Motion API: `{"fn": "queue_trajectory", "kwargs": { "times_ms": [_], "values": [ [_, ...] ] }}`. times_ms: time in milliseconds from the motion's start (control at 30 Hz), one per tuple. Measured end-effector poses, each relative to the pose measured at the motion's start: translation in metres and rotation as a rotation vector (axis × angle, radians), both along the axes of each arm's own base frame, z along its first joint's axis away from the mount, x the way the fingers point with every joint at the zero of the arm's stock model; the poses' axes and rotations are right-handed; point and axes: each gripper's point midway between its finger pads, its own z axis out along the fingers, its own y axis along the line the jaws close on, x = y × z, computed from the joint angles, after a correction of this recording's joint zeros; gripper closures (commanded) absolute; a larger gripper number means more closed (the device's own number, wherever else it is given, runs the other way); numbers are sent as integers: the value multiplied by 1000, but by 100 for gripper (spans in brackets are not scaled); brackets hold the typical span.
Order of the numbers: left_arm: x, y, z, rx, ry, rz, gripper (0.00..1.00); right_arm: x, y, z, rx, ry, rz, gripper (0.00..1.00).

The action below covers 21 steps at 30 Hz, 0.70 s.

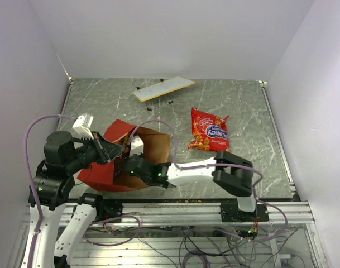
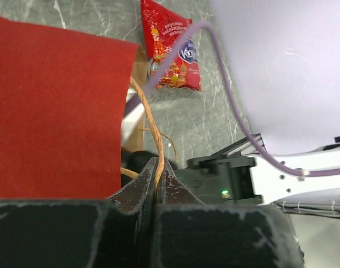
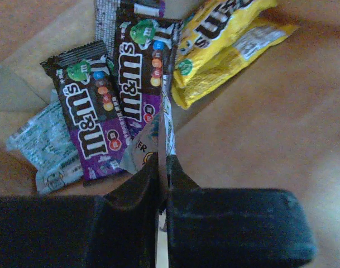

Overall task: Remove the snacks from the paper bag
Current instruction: Take out the snack from the paper bag.

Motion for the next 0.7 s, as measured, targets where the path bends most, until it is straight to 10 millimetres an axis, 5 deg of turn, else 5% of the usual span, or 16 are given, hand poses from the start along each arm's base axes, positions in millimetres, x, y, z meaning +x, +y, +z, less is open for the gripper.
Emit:
{"fn": "queue_trajectory", "kwargs": {
  "times_ms": [300,700],
  "values": [
    [4,12,-16,8,103,113,93,-4,-46,76,28,-116,38,100],
    [23,18,-11,59,120,153,93,-9,-108,150,46,-209,22,100]
  ]
}}
